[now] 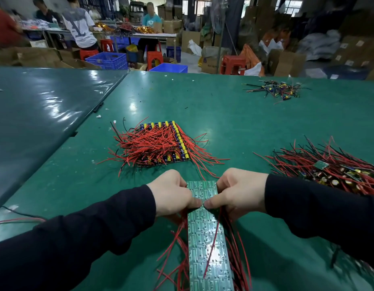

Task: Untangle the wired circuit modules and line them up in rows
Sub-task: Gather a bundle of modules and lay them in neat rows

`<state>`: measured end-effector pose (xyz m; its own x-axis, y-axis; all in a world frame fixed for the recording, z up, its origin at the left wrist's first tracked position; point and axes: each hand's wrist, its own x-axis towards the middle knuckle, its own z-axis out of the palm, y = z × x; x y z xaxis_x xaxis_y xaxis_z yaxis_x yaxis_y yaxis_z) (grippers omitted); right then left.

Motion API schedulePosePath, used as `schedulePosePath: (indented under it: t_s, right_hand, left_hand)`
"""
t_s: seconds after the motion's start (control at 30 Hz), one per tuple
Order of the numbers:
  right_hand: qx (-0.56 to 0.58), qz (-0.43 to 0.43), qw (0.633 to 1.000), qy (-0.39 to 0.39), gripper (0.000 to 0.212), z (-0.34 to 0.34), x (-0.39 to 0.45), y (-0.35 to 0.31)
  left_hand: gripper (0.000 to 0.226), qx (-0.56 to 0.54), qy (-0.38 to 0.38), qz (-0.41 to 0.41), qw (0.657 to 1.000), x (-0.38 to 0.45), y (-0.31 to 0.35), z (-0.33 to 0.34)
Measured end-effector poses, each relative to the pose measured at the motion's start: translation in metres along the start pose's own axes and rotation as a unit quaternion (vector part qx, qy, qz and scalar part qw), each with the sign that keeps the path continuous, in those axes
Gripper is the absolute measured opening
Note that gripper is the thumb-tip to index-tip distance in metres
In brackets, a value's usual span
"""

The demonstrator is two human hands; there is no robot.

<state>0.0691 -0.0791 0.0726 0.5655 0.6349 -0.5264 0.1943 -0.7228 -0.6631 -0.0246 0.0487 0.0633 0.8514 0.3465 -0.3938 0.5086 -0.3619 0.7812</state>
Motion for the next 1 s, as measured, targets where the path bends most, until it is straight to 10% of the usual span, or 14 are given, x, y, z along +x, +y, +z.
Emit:
schedulePosePath:
  t_s: [1.0]
  right_hand:
    - [-0.007, 0.093, 0.995, -0.023, 0.027, 0.021, 0.018, 0.006]
  left_hand:
    - [0.041, 0.010, -0.011, -0.082, 0.997, 0.015, -0.021, 0.014]
